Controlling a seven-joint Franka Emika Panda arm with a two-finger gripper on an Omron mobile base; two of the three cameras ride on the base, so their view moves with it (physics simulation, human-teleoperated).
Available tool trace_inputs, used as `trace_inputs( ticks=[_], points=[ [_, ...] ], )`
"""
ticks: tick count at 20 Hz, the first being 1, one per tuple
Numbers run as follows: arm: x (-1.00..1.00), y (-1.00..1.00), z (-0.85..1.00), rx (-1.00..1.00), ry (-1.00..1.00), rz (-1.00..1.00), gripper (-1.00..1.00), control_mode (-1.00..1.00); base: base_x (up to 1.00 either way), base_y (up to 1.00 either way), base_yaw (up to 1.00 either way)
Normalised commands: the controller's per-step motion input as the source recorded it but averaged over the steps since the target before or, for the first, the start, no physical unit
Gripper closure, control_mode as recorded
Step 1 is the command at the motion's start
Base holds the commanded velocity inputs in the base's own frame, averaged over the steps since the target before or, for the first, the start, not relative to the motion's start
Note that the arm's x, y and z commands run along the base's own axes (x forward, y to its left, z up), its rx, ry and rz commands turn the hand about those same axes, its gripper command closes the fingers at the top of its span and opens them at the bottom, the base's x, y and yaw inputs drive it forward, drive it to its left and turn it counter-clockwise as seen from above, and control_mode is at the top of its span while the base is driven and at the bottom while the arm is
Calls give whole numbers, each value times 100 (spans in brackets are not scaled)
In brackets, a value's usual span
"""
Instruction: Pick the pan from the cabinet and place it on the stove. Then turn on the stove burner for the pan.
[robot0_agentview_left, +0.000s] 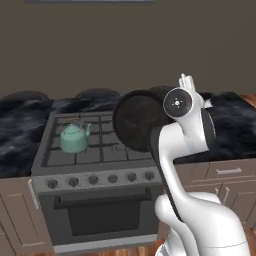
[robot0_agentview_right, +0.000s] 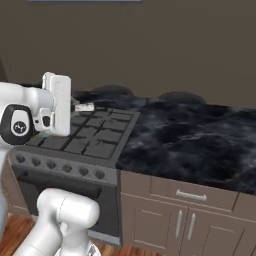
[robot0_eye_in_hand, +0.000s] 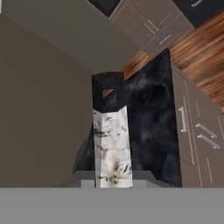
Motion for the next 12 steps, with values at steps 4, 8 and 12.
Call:
trace_inputs(
  ticks=[4, 8, 12],
  points=[
    [0, 0, 0, 0, 0, 0, 100, 100, 28, 51, -39],
    [0, 0, 0, 0, 0, 0, 100, 100, 26, 51, -39],
    [0, 0, 0, 0, 0, 0, 100, 100, 24, 48, -39]
  ],
)
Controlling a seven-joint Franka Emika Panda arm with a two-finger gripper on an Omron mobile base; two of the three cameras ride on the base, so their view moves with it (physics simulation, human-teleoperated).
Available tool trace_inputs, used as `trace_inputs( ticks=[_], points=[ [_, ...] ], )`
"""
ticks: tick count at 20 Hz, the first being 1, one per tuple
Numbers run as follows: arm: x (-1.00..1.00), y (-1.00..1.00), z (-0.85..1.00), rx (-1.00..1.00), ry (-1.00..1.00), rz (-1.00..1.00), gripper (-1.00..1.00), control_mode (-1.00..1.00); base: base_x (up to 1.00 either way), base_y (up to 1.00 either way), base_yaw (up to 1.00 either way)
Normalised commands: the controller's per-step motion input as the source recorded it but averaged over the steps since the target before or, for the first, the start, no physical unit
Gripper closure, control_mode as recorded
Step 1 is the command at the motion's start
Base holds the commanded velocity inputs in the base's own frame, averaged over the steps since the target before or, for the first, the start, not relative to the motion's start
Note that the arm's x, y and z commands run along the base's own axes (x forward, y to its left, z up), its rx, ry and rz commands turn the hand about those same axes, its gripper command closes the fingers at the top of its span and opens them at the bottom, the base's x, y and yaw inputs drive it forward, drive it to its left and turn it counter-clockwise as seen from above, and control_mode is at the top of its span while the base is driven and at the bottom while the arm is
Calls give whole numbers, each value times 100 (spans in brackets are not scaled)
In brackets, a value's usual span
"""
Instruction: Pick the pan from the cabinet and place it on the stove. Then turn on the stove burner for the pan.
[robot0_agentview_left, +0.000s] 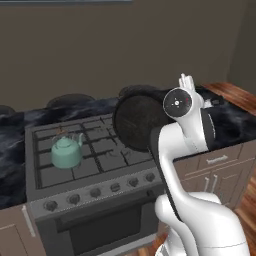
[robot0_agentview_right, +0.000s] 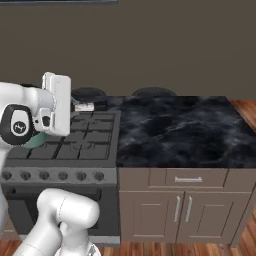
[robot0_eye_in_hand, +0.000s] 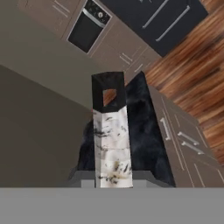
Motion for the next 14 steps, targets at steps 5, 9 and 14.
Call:
trace_inputs(
  ticks=[5, 9, 14],
  points=[
    [0, 0, 0, 0, 0, 0, 100, 100, 22, 60, -38],
    [0, 0, 0, 0, 0, 0, 100, 100, 18, 74, -32],
    [0, 0, 0, 0, 0, 0, 100, 100, 18, 64, -28]
  ],
)
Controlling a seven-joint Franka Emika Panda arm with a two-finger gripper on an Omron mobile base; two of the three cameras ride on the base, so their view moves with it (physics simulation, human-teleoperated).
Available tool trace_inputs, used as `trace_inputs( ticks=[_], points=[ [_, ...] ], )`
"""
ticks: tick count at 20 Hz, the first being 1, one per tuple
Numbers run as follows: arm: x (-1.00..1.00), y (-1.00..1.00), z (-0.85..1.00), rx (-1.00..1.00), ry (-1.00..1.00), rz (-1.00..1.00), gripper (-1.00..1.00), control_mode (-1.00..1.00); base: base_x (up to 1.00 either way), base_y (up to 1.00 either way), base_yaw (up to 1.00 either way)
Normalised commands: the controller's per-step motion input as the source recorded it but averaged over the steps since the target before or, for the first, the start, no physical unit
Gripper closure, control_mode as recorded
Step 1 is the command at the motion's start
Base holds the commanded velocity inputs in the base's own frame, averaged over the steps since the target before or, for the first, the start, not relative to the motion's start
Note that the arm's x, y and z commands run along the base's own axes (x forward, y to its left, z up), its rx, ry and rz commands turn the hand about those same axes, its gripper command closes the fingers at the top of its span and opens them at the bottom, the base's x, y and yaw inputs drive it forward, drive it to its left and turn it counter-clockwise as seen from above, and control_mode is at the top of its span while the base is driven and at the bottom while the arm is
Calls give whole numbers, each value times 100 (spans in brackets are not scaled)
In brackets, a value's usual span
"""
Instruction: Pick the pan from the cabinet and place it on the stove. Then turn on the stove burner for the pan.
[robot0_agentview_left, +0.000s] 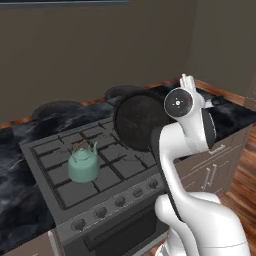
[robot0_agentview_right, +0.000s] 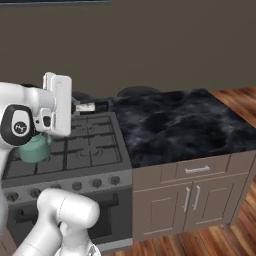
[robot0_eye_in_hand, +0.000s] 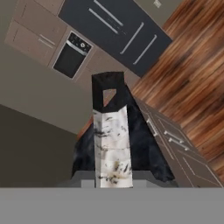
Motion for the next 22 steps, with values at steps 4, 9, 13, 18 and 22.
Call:
trace_inputs(
  ticks=[4, 9, 13, 18, 22],
  points=[
    [0, 0, 0, 0, 0, 0, 100, 100, 10, 27, -17],
    [0, 0, 0, 0, 0, 0, 100, 100, 0, 11, 0],
    [0, 0, 0, 0, 0, 0, 100, 100, 0, 18, 8],
    [0, 0, 0, 0, 0, 0, 100, 100, 0, 30, 13],
    [0, 0, 0, 0, 0, 0, 100, 100, 0, 36, 17]
  ],
)
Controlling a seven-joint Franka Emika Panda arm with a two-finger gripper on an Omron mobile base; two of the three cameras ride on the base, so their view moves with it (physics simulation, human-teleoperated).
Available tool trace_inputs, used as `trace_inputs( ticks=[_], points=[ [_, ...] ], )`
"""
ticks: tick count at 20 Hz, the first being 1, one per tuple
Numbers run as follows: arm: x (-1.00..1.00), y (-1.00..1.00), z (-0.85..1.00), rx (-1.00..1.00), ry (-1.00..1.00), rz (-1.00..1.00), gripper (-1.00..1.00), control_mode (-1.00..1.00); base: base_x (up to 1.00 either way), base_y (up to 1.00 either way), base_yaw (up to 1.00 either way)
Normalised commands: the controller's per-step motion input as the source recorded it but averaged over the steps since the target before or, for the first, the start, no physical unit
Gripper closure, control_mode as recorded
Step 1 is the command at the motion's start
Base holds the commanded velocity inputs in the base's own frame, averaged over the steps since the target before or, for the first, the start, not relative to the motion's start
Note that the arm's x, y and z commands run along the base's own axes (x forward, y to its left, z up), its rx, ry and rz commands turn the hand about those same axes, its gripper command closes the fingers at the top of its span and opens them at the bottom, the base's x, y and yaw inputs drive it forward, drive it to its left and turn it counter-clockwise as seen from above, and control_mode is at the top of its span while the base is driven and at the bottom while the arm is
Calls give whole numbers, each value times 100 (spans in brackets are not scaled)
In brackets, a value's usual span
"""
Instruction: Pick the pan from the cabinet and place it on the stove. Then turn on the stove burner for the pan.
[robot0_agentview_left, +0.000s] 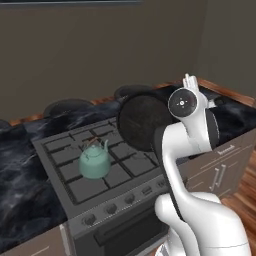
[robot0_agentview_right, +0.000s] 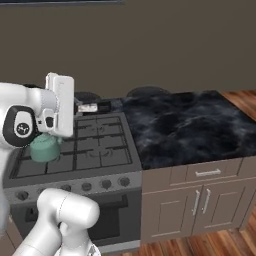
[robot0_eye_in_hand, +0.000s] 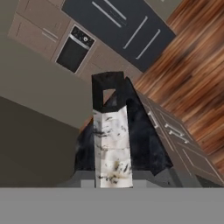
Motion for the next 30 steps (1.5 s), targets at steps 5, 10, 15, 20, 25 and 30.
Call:
trace_inputs(
  ticks=[5, 10, 15, 20, 25, 30],
  points=[
    [0, 0, 0, 0, 0, 0, 100, 100, 0, 42, 19],
    [0, 0, 0, 0, 0, 0, 100, 100, 0, 53, 21],
    [0, 0, 0, 0, 0, 0, 100, 100, 0, 45, 24],
    [0, 0, 0, 0, 0, 0, 100, 100, 4, 26, 27],
    [0, 0, 0, 0, 0, 0, 100, 100, 7, 21, 28],
    [0, 0, 0, 0, 0, 0, 100, 100, 8, 11, 27]
  ],
)
